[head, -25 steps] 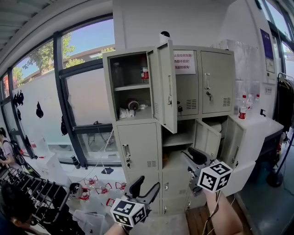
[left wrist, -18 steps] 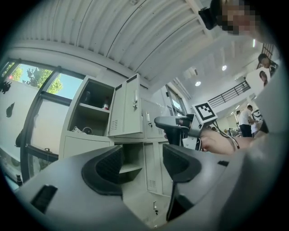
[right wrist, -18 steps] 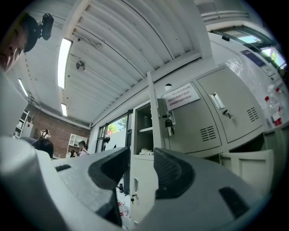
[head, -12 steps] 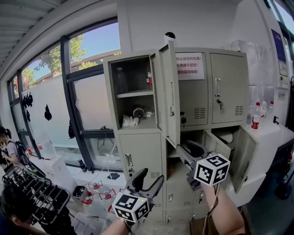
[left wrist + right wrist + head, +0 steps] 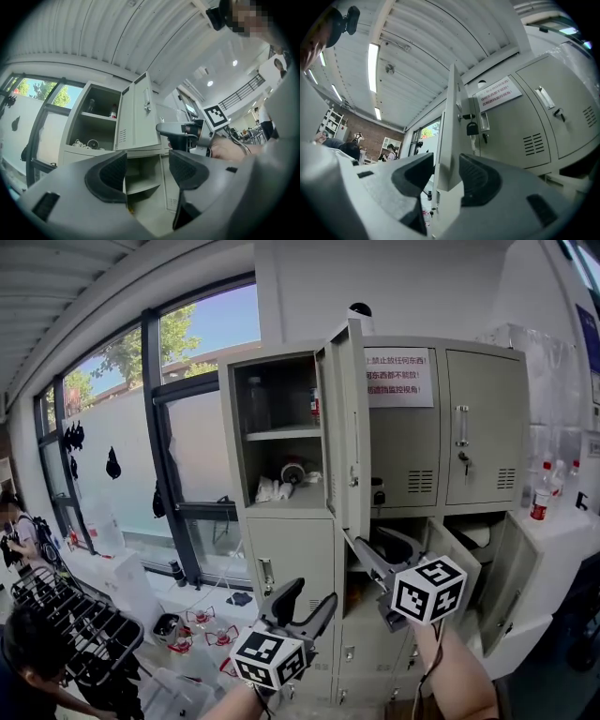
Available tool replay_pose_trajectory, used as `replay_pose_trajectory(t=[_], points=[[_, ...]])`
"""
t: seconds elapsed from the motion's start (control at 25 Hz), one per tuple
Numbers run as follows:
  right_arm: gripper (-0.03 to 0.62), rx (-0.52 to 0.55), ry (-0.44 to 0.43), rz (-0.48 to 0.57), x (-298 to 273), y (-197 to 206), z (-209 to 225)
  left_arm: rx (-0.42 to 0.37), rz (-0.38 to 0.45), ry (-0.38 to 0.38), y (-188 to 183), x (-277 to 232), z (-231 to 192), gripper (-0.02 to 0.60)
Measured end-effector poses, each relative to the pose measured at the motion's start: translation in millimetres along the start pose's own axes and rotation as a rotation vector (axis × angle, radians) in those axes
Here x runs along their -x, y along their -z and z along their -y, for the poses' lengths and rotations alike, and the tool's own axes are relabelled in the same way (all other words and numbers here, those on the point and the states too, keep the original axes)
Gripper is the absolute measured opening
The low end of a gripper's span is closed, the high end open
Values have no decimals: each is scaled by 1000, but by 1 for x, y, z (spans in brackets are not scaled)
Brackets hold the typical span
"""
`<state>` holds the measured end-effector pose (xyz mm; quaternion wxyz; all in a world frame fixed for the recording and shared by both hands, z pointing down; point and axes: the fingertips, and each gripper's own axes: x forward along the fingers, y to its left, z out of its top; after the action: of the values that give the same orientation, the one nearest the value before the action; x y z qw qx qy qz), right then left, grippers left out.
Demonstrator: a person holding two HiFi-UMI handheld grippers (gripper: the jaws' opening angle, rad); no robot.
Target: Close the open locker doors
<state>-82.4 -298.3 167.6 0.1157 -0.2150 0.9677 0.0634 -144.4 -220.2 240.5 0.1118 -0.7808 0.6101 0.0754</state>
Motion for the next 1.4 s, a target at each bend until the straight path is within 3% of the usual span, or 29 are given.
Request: replay_pose_trajectory(t=[0.6, 1.4], points=[[161, -45, -127, 12, -16, -2, -13, -12, 31, -67, -5, -16, -9, 272], [162, -101, -254, 48, -61, -7, -55, -74, 85, -36, -35, -25, -46, 273]])
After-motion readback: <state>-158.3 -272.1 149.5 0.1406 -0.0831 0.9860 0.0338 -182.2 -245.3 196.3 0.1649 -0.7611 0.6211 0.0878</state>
